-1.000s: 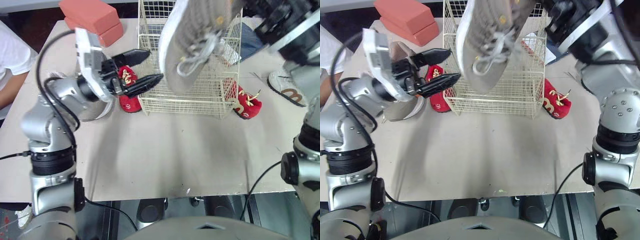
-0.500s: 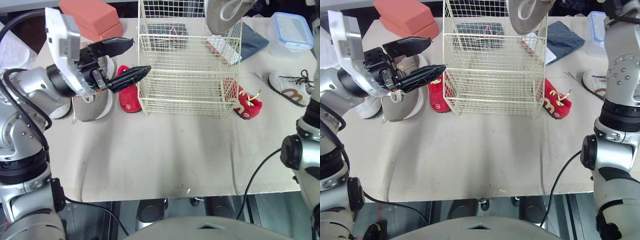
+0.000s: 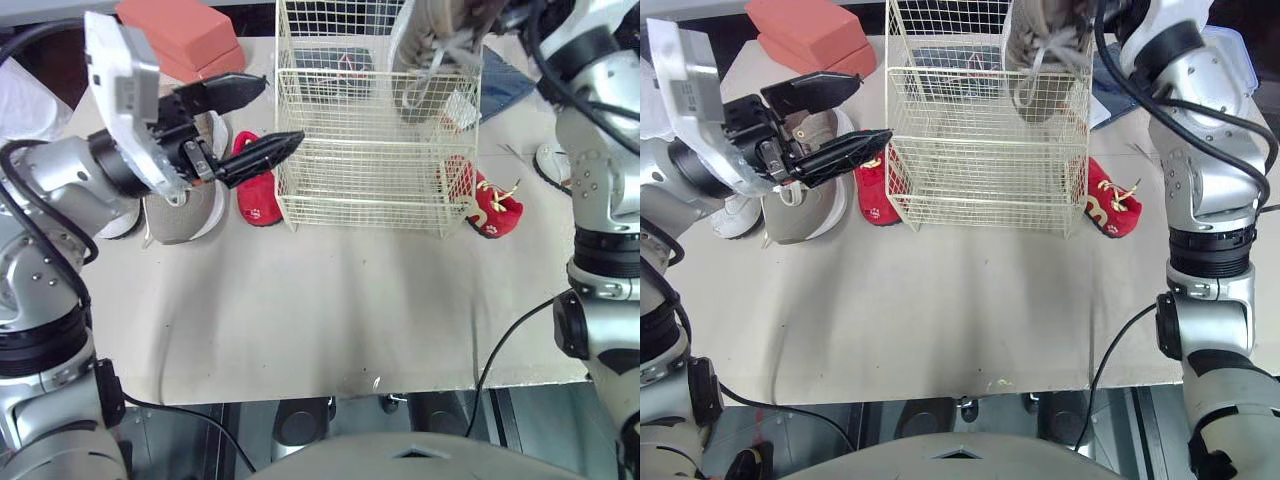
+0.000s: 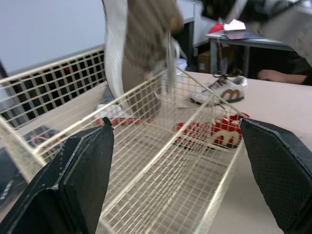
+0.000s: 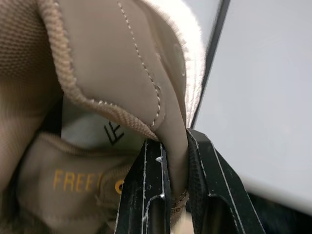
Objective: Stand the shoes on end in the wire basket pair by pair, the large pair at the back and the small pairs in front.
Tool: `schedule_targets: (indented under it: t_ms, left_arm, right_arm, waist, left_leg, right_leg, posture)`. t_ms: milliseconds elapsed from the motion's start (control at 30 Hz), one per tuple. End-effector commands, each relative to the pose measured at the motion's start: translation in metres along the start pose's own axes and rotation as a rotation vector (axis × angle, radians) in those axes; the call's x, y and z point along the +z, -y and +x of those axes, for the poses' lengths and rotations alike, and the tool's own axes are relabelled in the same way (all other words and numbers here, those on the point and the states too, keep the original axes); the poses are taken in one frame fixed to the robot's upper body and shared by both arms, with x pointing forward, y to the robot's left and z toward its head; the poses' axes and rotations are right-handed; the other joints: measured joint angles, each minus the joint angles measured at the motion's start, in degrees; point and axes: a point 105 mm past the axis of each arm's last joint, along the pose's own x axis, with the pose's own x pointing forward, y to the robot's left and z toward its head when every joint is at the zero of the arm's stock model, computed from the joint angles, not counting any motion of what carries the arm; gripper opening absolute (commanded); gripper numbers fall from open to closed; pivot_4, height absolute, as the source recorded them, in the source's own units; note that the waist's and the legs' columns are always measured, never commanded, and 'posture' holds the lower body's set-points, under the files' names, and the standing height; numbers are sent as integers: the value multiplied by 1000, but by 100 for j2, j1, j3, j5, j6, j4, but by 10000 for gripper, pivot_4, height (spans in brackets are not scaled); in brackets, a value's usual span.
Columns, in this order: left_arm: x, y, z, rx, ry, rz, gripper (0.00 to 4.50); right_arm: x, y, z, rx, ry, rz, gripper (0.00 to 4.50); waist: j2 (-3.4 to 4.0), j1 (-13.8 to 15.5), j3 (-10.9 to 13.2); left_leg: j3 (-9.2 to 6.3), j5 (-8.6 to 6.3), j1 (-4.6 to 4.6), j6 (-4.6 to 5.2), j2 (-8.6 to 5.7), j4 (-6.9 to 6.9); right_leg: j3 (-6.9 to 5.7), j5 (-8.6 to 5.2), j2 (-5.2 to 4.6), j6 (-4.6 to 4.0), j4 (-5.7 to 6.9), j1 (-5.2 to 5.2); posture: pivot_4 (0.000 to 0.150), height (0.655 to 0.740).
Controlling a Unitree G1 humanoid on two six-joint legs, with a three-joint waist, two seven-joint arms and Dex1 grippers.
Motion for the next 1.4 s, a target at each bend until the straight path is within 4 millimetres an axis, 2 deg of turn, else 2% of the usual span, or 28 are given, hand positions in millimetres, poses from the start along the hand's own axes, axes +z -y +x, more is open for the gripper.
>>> schedule_targets:
  t_ms: [33,167,433,567,700,767,800,933,1100,1200,1333,1400]
  left_arm:
    - [7,-2,-5,23,12,26,44364]
    - [7,-4,-7,29,30,27,44364]
    - [4,-6,-11,34,32,27,44364]
    - [1,-9,-15,51,32,22,45000]
    - [-3,-15,-22,80,18,29,45000]
    - [-5,-22,-31,102,-14,52,45000]
    - [-6,-28,-38,117,-35,60,45000]
    - [-8,-45,-57,160,-70,69,45000]
    - [-3,-69,-72,241,-10,51,45000]
    - [-10,-89,-85,313,-8,40,45000]
    - [-31,-117,-100,419,-56,26,45000]
    - [-44,-139,-111,520,-86,13,45000]
  right_arm:
    - [-17,2,-7,7,-112,-38,0]
    - [-37,-7,-13,47,-219,-38,0]
    - [-52,-11,-17,78,-288,-63,0]
    - [-44,-4,-15,71,-246,-75,14543]
    - [-25,8,-12,50,-170,-95,33844]
    - [-14,8,-13,89,-142,-105,42503]
    - [-9,8,-15,109,-132,-103,44492]
    - [-3,2,-29,218,-143,-68,44492]
    - [-5,-5,-54,305,-165,20,44492]
    - [1,-26,-69,434,-128,88,44492]
    - [7,-64,-90,601,-42,217,44492]
    - [5,-81,-104,665,-14,271,44492]
  waist:
    - [0,16,0]
    - [-3,66,-3]
    - [-4,66,-4]
    - [-5,57,-4]
    - [-4,53,-4]
    - [-4,52,-4]
    - [-4,50,-3]
    - [-1,44,-2]
    - [-2,79,-3]
    - [-2,67,-2]
    - [-3,32,-2]
    - [-8,50,-5]
  left_leg:
    - [0,0,0,0,0,0]
    - [-3,0,0,0,0,0]
    - [-2,0,2,0,-1,0]
    - [0,0,3,0,-1,0]
    - [1,0,3,0,0,0]
    - [1,0,3,0,0,0]
    - [1,0,3,0,0,0]
    - [5,0,2,-1,1,-3]
    - [2,-1,2,0,1,-5]
    - [3,-1,1,1,1,-4]
    - [7,-1,7,0,1,-7]
    - [3,-1,6,0,1,-7]
  right_leg:
    - [0,0,0,0,0,0]
    - [-3,0,2,0,1,0]
    - [-3,-1,3,0,0,1]
    - [-1,-1,3,0,0,2]
    - [-1,-1,4,0,1,0]
    - [-1,-1,5,0,1,0]
    - [-2,-1,5,0,0,0]
    - [-15,-2,8,0,-2,-6]
    - [-18,-2,4,0,-6,-2]
    - [-20,-2,3,2,-4,-3]
    - [-17,-2,13,1,-4,-3]
    - [-22,-2,15,1,-3,-3]
  posture:
    - [1500,6860]
    - [1500,6860]
    - [1500,6860]
    - [1500,6860]
    - [1500,6860]
    - [1500,6860]
    - [1500,6860]
    - [1500,6860]
    - [1500,6860]
    - [1500,6860]
    - [1500,6860]
    - [1500,6860]
